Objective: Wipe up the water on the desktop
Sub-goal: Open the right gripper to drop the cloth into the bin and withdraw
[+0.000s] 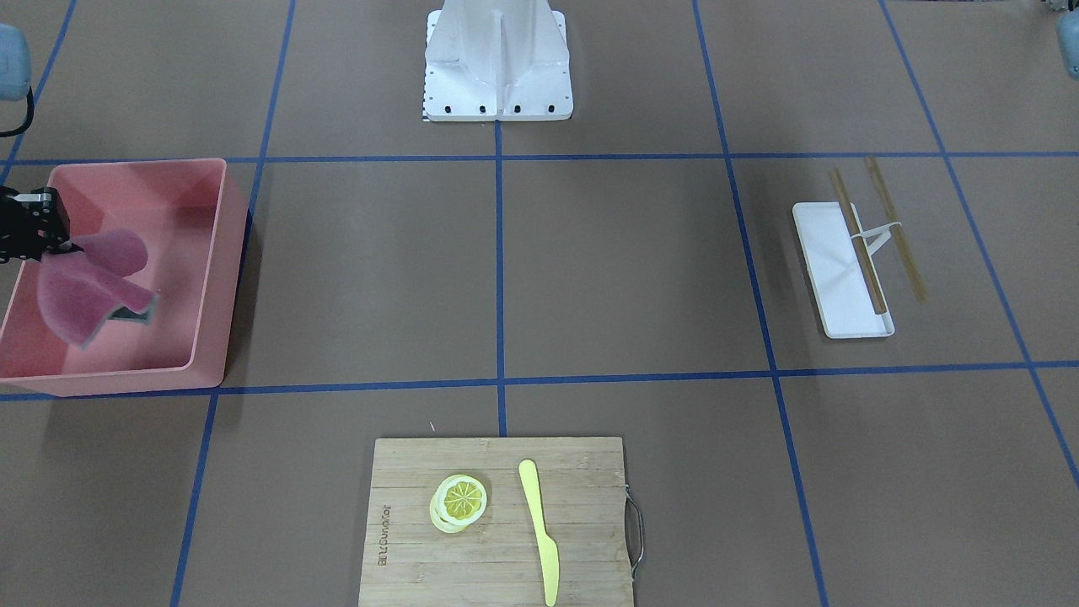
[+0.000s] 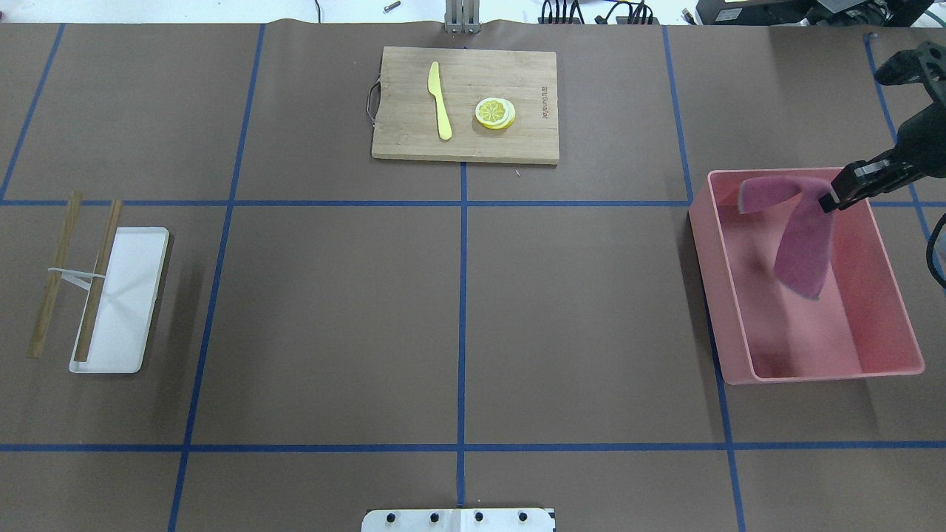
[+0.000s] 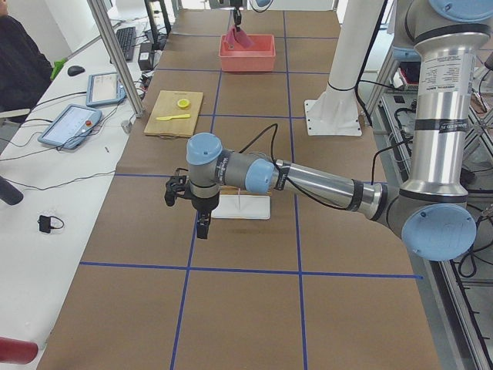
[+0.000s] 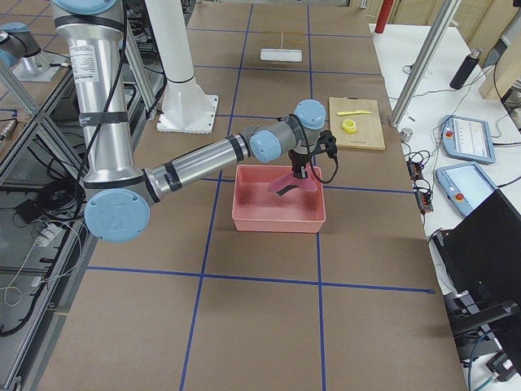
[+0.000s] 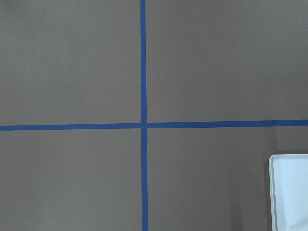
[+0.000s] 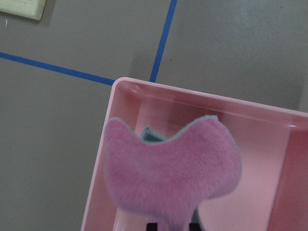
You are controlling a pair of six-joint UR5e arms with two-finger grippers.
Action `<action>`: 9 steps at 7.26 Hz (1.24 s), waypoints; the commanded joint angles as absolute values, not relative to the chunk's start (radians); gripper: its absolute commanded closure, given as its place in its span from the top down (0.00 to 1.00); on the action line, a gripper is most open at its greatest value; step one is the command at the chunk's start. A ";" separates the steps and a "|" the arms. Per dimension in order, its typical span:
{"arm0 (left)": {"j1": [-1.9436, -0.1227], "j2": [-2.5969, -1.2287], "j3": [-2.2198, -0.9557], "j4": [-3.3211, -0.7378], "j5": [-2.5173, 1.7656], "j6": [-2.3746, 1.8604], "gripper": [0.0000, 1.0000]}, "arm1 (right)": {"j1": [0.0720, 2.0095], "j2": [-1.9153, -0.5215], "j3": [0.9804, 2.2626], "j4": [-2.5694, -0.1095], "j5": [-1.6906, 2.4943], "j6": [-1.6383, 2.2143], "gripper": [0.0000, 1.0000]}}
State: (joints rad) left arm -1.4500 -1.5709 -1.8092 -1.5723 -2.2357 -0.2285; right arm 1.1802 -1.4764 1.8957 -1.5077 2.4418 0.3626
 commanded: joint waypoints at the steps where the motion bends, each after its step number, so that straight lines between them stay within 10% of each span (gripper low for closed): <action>1: -1.453 -1.569 -1.809 -1.572 -2.237 -0.203 0.98 | 1.190 -1.483 1.890 -1.511 2.366 0.364 1.00; 9: -1.601 -1.448 -1.733 -1.568 -2.260 0.080 0.98 | 1.555 -1.623 1.622 -1.500 2.480 0.014 1.00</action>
